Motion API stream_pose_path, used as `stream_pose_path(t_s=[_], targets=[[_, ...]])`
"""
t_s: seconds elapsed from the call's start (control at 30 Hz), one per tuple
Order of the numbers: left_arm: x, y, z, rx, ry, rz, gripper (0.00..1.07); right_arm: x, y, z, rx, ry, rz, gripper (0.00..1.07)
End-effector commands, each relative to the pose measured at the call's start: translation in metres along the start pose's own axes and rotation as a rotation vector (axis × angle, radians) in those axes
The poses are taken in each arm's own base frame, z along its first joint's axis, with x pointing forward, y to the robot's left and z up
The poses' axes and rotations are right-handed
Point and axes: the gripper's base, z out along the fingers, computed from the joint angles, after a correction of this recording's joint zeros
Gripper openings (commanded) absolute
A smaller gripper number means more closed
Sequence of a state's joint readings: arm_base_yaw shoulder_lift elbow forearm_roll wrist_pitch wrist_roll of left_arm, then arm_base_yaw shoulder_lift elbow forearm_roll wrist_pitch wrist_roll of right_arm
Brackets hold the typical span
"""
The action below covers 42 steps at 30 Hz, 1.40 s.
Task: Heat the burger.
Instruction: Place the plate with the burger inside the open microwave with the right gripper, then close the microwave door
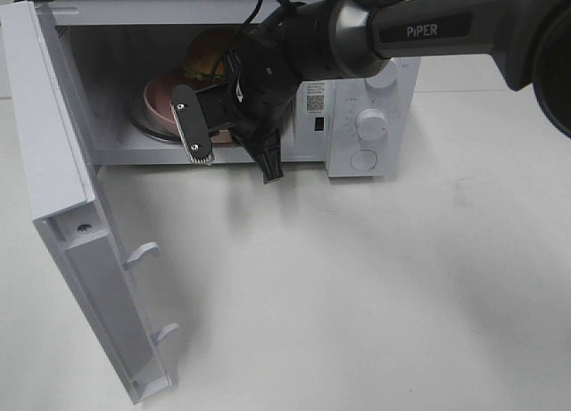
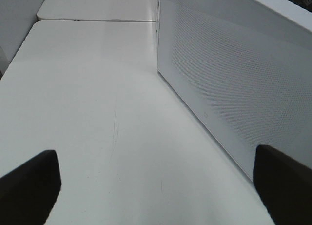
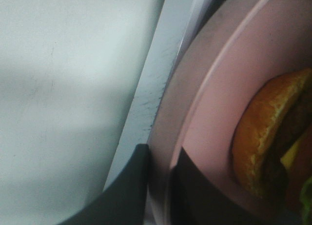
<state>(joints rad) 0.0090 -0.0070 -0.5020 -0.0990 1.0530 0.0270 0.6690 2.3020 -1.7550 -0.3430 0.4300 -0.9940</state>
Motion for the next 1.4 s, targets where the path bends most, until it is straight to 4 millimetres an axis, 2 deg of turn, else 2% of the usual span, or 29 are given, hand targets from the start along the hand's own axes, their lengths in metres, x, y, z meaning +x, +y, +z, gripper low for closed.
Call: stream_pose_path(t_s=[0.03,0.07,0.1,0.17,0.2,0.27,0.3,0.43,0.5,0.6,0.67,1.03,1.2,1.4], targets=[[0.001,0.0,-0.002,0.004,-0.03,0.003,1.0,-0.002,-0.013,-0.007,0.083,-0.028,-0.015,0.16],[0.001,0.0,-0.002,0.004,-0.03,0.003,1.0,-0.002,-0.013,-0.007,0.083,-0.028,-0.015,0.16],[0.001,0.0,-0.002,0.004,-0.03,0.003,1.0,-0.002,-0.013,-0.007,0.083,-0.028,-0.014,0.23],[0.001,0.0,-0.002,0.004,-0.03,0.003,1.0,-0.002,-0.013,-0.007,0.083,-0.028,-0.014,0.26],[0.001,0.0,-0.002,0.004,-0.03,0.003,1.0,-0.002,-0.013,-0.007,0.083,-0.028,-0.014,0.34],[0.001,0.0,-0.002,0.004,-0.03,0.003,1.0,-0.002,-0.013,-0.007,0.084,-0.03,-0.012,0.38],[0.001,0.0,-0.002,0.004,-0.03,0.003,1.0,-0.002,-0.013,-0.006,0.083,-0.03,0.006,0.44],[0.001,0.0,-0.002,0.004,-0.03,0.003,1.0,-0.002,-0.013,-0.006,0.082,-0.03,0.028,0.51],[0.001,0.0,-0.002,0.004,-0.03,0.003,1.0,-0.002,-0.014,-0.008,0.083,-0.034,0.039,0.58],[0.001,0.0,-0.002,0.004,-0.03,0.003,1.0,-0.003,-0.014,-0.009,0.082,-0.038,0.055,0.6],[0.001,0.0,-0.002,0.004,-0.03,0.003,1.0,-0.004,-0.017,-0.013,0.097,-0.054,0.087,0.66],[0.001,0.0,-0.002,0.004,-0.03,0.003,1.0,0.0,-0.002,-0.028,0.127,-0.103,0.111,0.71],[0.001,0.0,-0.002,0.004,-0.03,0.003,1.0,0.002,0.008,-0.042,0.157,-0.152,0.162,0.76],[0.001,0.0,-0.002,0.004,-0.03,0.003,1.0,0.007,0.022,-0.057,0.162,-0.176,0.184,0.76]])
